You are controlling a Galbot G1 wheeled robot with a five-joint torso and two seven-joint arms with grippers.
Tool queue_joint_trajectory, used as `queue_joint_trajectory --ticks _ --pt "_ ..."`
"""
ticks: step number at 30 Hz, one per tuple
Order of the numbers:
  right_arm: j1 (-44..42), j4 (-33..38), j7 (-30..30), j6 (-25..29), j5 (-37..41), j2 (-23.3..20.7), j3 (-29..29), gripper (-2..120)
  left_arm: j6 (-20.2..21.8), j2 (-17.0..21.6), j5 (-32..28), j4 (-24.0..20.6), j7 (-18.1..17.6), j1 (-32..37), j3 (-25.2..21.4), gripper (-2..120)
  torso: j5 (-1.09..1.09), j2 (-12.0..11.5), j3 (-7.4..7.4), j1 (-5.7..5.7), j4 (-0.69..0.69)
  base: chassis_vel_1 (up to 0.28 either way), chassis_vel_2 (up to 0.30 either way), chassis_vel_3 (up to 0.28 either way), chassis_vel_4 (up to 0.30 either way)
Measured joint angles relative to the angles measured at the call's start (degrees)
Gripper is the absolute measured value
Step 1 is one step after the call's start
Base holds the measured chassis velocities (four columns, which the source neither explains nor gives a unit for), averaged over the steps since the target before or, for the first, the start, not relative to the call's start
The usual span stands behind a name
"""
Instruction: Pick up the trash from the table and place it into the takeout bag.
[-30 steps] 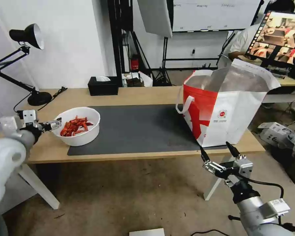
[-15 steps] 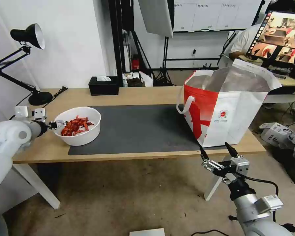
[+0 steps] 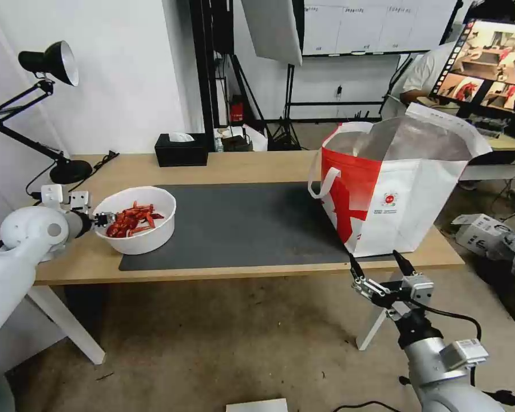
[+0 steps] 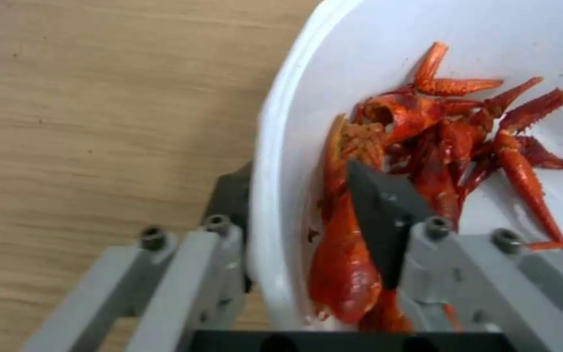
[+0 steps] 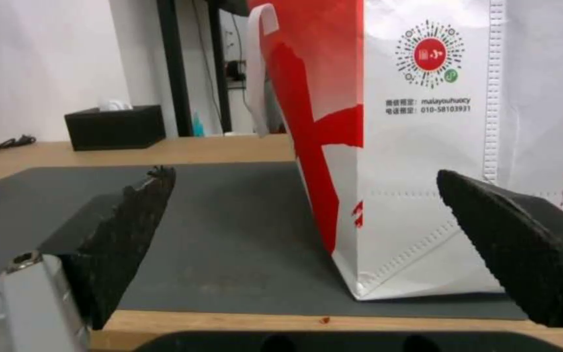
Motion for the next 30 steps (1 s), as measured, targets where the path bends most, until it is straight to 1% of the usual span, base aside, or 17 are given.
queue_joint_trajectory --ticks 1,4,5,7,9,10,13,14,17,18,21,22,24,25,26,29,30 --pt "0.0 0.0 0.0 0.0 0.0 0.0 0.0 100 0.0 0.0 0.0 0.0 0.0 0.0 0.0 31 0.00 0.0 0.00 0.00 0.00 0.000 0.000 0.000 0.000" --pt "0.4 -0.3 0.2 -0.1 -0.1 0.1 -0.3 100 -0.1 -0.1 -2.6 -0.1 -1.6 -0.3 0.0 18 0.00 0.0 0.00 0.00 0.00 0.000 0.000 0.000 0.000" --pt "0.4 -0.3 0.2 -0.1 -0.1 0.1 -0.3 100 -0.1 -0.1 -2.6 -0.1 -1.6 -0.3 0.0 18 0.00 0.0 0.00 0.00 0.00 0.000 0.000 0.000 0.000" --pt "0.6 -0.4 0.3 -0.3 -0.1 0.1 -0.4 100 -0.1 -0.2 -3.8 -0.3 -2.3 -0.5 0.0 7 0.00 0.0 0.00 0.00 0.00 0.000 0.000 0.000 0.000" --pt "0.6 -0.5 0.4 -0.4 -0.1 0.1 -0.4 100 -0.1 -0.2 -4.3 -0.3 -2.7 -0.6 0.0 5 0.00 0.0 0.00 0.00 0.00 0.000 0.000 0.000 0.000" --pt "0.7 -0.6 0.5 -0.5 -0.1 0.1 -0.4 100 -0.1 -0.2 -5.7 -0.5 -3.8 -0.8 0.0 0 0.00 0.0 0.00 0.00 0.00 0.000 0.000 0.000 0.000" --pt "0.9 -0.8 1.0 -1.1 -0.1 -0.2 -0.4 100 -0.1 -0.3 -9.9 -2.0 -6.9 -1.0 -1.1 0 0.00 0.0 0.00 0.00 0.00 0.000 0.000 0.000 0.000" --pt "0.9 -0.8 1.0 -1.1 -0.1 -0.2 -0.4 100 -0.1 -0.3 -9.9 -2.0 -6.9 -1.0 -1.1 0 0.00 0.0 0.00 0.00 0.00 0.000 0.000 0.000 0.000" --pt "0.9 -1.0 1.7 -1.8 0.1 -0.8 -0.4 100 -0.1 0.2 -15.3 -5.8 -11.2 -1.0 -3.4 0 0.00 0.0 0.00 0.00 0.00 0.000 0.000 0.000 0.000" --pt "0.9 -1.0 1.7 -1.8 0.1 -0.8 -0.4 100 -0.1 0.2 -15.3 -5.8 -11.2 -1.0 -3.4 0 0.00 0.0 0.00 0.00 0.00 0.000 0.000 0.000 0.000" --pt "0.9 -1.1 2.3 -2.9 1.1 -1.9 -0.4 100 -0.1 0.4 -20.7 -10.9 -15.8 -2.0 -5.6 0 0.00 0.0 0.00 0.00 0.00 0.000 0.000 0.000 0.000" --pt "0.9 -1.1 2.3 -2.9 1.1 -1.9 -0.4 100 -0.1 0.4 -20.7 -10.9 -15.8 -2.0 -5.6 0 0.00 0.0 0.00 0.00 0.00 0.000 0.000 0.000 0.000" --pt "1.0 -1.2 2.6 -3.5 1.6 -2.6 -0.4 100 -0.2 0.2 -24.8 -14.1 -19.6 -3.8 -6.0 0 0.01 0.0 0.00 0.00 0.00 0.000 0.000 0.000 0.000" --pt "1.0 -1.3 2.8 -3.8 1.8 -3.0 -0.5 100 -0.2 -0.2 -27.8 -16.1 -22.2 -5.4 -5.9 0 0.01 0.0 0.00 0.00 0.00 0.000 0.000 0.000 0.000" --pt "1.0 -1.3 2.8 -3.8 1.8 -3.0 -0.5 100 -0.2 -0.2 -27.8 -16.1 -22.2 -5.4 -5.9 0 0.01 0.0 0.00 0.00 0.00 0.000 0.000 0.000 0.000" --pt "1.1 -1.3 3.1 -4.6 2.1 -3.8 -0.8 100 -0.2 -1.2 -34.1 -20.3 -27.8 -10.3 -4.1 0 0.01 0.0 0.00 0.00 0.00 0.000 0.000 0.000 0.000" --pt "1.1 -1.3 3.1 -4.6 2.1 -3.8 -0.8 100 -0.2 -1.2 -34.1 -20.3 -27.8 -10.3 -4.1 0 0.01 0.0 0.00 0.00 0.00 0.000 0.000 0.000 0.000"
